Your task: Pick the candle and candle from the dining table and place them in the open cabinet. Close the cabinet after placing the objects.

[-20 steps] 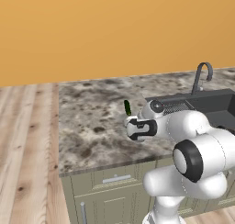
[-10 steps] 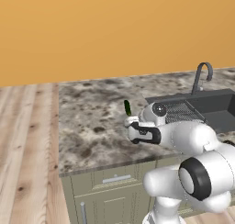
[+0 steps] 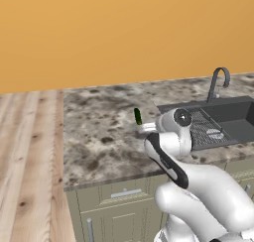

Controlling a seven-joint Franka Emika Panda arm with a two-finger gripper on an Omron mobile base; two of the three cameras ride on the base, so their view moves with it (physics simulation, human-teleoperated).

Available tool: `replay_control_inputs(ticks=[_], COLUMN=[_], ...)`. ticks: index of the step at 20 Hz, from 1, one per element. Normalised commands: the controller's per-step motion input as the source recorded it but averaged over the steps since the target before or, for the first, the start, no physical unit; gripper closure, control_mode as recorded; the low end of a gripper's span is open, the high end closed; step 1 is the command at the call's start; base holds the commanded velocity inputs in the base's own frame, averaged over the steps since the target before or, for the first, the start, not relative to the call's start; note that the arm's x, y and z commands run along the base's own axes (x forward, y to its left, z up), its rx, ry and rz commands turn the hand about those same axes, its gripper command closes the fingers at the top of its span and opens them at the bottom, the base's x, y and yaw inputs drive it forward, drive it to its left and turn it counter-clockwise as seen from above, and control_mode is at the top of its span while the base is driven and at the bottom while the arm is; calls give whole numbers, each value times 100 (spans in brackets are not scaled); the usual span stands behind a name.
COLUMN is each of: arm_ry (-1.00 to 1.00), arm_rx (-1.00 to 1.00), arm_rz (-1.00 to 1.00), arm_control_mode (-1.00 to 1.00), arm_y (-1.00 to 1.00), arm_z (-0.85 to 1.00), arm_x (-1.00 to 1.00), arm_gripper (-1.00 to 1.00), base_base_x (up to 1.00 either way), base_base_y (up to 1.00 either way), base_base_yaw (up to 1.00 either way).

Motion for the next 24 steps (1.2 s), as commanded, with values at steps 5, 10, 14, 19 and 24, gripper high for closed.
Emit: replay_control_inputs(ticks=[5, 10, 14, 19, 24], arm_ry=[0, -1, 0, 0, -1], arm_rx=[0, 0, 2, 3, 1], arm_rz=[-6, -3, -1, 0, 0], arm_control_mode=[-100, -100, -100, -100, -100], arm_y=[0, 0, 0, 0, 0], arm_z=[47, 18, 20, 31, 13], arm_x=[-60, -64, -52, -45, -60], arm_gripper=[100, 100, 100, 100, 100], base_base_x=[0, 0, 0, 0, 0], base_base_y=[0, 0, 0, 0, 0], base_base_yaw=[0, 0, 0, 0, 0])
